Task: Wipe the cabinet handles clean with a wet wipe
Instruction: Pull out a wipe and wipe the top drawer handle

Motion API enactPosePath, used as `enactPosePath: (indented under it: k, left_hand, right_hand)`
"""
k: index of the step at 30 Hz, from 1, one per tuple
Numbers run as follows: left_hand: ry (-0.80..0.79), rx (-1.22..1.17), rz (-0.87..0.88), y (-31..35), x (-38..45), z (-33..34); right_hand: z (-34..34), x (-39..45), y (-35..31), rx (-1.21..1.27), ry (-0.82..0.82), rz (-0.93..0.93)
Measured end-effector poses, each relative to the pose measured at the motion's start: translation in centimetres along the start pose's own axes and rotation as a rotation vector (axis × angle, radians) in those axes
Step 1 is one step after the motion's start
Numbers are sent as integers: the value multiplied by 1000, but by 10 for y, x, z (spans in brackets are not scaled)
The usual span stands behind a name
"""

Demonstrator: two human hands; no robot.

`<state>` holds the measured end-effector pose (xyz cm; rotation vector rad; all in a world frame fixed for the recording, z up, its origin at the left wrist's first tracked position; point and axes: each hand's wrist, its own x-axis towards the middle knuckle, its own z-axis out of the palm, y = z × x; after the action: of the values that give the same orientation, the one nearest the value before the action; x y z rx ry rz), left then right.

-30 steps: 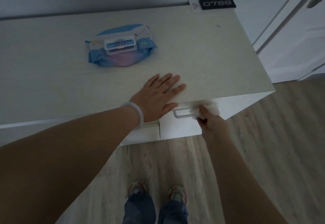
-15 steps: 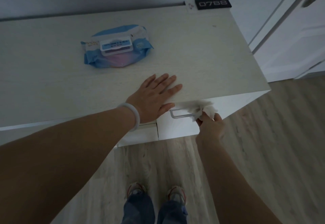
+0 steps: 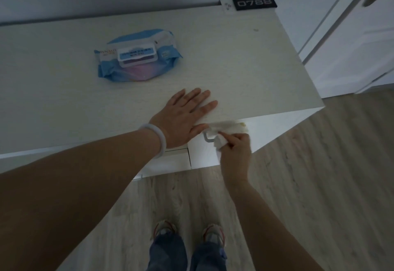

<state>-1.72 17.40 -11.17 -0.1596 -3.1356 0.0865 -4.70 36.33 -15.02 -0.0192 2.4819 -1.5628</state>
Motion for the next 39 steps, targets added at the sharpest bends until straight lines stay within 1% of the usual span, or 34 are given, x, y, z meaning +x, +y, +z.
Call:
enactPosePath:
  k: [2, 4, 5, 8, 9, 10, 11, 13, 14, 17, 19, 20, 24, 26, 28, 30, 32, 33, 35, 37, 39]
  left_hand:
    - [12, 3, -4, 1, 0, 0]
    - [16, -1, -6, 1, 0, -1]
    - [14, -4, -4, 1, 0, -1]
    - [14, -2, 2, 0, 0, 0]
    - [14, -1, 2, 0, 0, 0]
    - [12, 2, 2, 0, 0, 0]
    - [10, 5, 1, 0, 0, 1]
    - [7, -1, -1, 1, 0, 2]
    - [3, -3, 0, 1, 0, 1]
    - [3, -5, 1, 0, 0, 2]
    - [1, -11, 1, 0, 0, 1]
    - [-1, -14, 0, 0, 0, 0]
    - [5, -2, 1, 0, 0, 3]
    - [4, -2, 0, 0, 0, 3]
    - [2, -3, 1, 0, 0, 3]
    - [-1, -7, 0, -1, 0, 3]
    - [-4, -11, -2, 0, 0, 1]
    - [-6, -10, -1, 0, 0, 1]
    - [-3, -3, 0, 1, 0, 2]
    - [7, -4, -1, 0, 1, 2]
    - [6, -7, 2, 0, 1, 1]
  right_hand:
    - [-12, 17, 4, 37, 80, 52]
    - [-13, 18, 1, 35, 103, 81]
    - [-7, 12, -3, 12, 76, 47]
    - [14, -20, -15, -95, -95, -93]
    - [13, -24, -15, -134, -124, -138]
    - [7, -19, -14, -158, -110, -145]
    - [-2, -10, -12, -168, -70, -108]
    - [-21, 7, -8, -130, 10, 33]
    - [-24, 9, -7, -97, 15, 73]
    - [-9, -9, -17, 35, -111, 37]
    - [4, -19, -22, 44, -186, 1]
    - [4, -18, -22, 40, -183, 21]
    - [-26, 3, -14, 147, -35, 227]
    - [-30, 5, -13, 129, -6, 220]
    - [-19, -4, -19, 73, -69, 156]
    - [-6, -13, -24, 48, -185, 101]
    - [-8, -13, -25, 90, -234, 132]
    - [-15, -10, -24, 136, -215, 174]
    - [-34, 2, -18, 210, -108, 248]
    - [-44, 10, -14, 198, -24, 296]
    - [-39, 9, -15, 155, -27, 294]
